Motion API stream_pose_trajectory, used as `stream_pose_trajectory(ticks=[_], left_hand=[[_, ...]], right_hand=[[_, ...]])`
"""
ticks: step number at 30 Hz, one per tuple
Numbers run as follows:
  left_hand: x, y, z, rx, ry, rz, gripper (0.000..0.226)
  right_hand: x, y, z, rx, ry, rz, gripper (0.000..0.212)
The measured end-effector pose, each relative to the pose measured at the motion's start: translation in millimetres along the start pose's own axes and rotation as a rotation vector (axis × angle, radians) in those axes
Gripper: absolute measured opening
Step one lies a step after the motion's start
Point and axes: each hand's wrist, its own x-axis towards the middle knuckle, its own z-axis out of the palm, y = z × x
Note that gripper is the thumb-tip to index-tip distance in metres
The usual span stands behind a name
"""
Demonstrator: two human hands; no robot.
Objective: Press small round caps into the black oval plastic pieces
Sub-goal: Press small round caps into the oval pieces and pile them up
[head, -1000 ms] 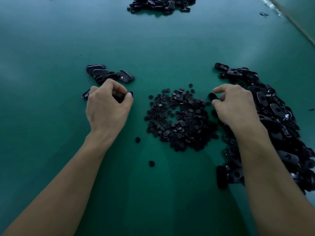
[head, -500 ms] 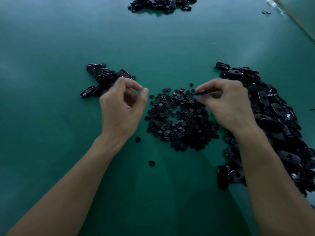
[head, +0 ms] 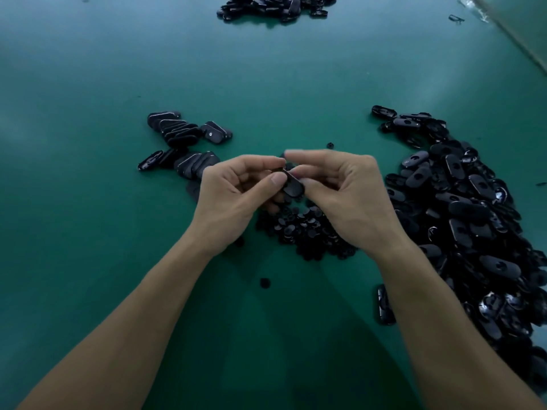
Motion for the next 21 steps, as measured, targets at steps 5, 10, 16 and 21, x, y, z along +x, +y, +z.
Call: stream_pose_trajectory(ticks=[5,10,16,21], left_hand=[[2.6,-5.1,-3.8,0.015,0.043,0.004,0.019],[1.5,-5.5,-4.7,0.004,0.042,0.028,0.008],[2.7,-7.1,-7.2,-0.042,0.060,0.008,0.013],[5.5,-8.9,-8.1,-0.070,0.103,-0.010,0.014]], right_hand=[[-3.1,1.4,-0.8,0.033,-0.007,0.125,0.019],[-6.6,0.6,3.7,-0.029,0.008,0.095,0.010],[-6.2,2.1,4.1,-0.192,0.129,0.100,0.019],[-9.0,3.5,4.9,-0.595,-0.043,0.075,0.025]])
